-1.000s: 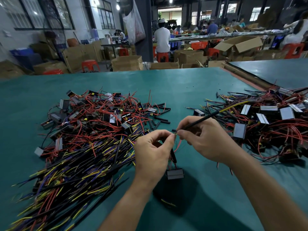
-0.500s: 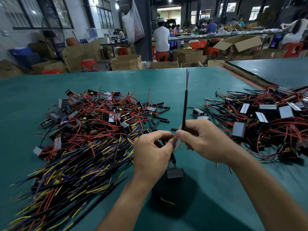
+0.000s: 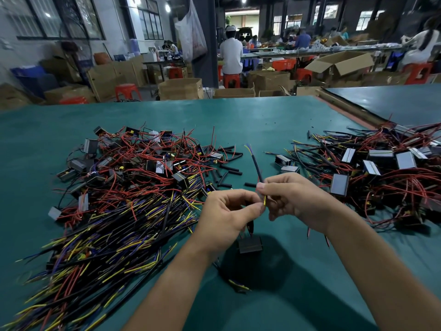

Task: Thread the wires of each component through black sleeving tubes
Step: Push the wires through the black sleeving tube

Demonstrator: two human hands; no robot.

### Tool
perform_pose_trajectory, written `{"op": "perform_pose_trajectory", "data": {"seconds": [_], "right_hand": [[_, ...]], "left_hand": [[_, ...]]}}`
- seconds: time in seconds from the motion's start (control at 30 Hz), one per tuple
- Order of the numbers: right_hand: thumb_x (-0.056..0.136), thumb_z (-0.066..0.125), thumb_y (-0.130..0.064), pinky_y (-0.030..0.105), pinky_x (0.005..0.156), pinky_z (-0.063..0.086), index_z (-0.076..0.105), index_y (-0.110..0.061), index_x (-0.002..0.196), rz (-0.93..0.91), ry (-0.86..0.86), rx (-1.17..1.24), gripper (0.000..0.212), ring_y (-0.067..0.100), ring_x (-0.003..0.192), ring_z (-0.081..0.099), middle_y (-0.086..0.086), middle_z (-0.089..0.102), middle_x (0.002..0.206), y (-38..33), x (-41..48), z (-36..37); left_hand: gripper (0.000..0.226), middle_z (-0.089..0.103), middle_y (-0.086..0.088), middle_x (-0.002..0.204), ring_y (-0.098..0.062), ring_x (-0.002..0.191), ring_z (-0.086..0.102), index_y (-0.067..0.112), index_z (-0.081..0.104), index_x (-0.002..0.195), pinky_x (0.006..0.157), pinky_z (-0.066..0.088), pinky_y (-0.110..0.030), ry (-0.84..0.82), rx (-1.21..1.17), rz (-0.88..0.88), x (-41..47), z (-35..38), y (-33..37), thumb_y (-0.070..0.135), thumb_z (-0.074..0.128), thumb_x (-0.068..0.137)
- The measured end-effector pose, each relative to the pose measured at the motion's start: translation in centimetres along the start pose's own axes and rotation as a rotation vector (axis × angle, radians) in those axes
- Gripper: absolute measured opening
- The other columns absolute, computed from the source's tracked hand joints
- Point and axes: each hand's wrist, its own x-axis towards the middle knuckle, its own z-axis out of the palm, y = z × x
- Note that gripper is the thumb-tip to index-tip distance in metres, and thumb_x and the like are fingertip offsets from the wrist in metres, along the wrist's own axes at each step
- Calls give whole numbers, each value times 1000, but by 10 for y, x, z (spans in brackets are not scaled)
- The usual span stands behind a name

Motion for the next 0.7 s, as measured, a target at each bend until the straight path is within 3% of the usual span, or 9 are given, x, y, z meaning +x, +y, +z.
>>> {"op": "perform_pose_trajectory", "data": {"seconds": [0.13,0.33,0.43,0.57,0.7], "right_hand": [[80,65,-29,26,53,52,60,-12,66,20,-106,143,22,14,49,49,4,54,60,0,-3,-2],[84,61,-23,27,56,51,61,-13,65,-66,-174,191,21,12,48,48,3,53,60,1,-3,-3],[83,71,-18,24,53,50,63,-12,67,-133,-74,127,19,12,48,49,7,52,59,1,-1,-1],[89,63,-2,22,53,51,65,-11,75,-238,112,47,17,10,49,50,2,58,58,0,2,4],[90,62,-2,23,55,52,65,-10,77,-209,77,41,16,12,50,51,2,61,61,-1,0,2]], "left_hand": [[19,59,-3,64,-13,49,41,11,67,71,45,38,-18,-48,-163,-107,0,-4,3,-1,64,86],[7,59,4,63,-4,49,45,19,67,69,50,33,-18,-73,-322,-241,1,-6,5,20,68,75],[19,59,4,61,-3,46,45,18,66,72,47,34,-15,9,-284,-247,3,-5,3,11,61,89],[16,57,2,62,-3,44,39,15,64,76,43,34,-13,103,-257,-226,4,-4,2,9,61,91],[17,58,1,61,-4,41,38,16,67,74,41,34,-15,140,-290,-260,4,-3,2,9,63,89]]}}
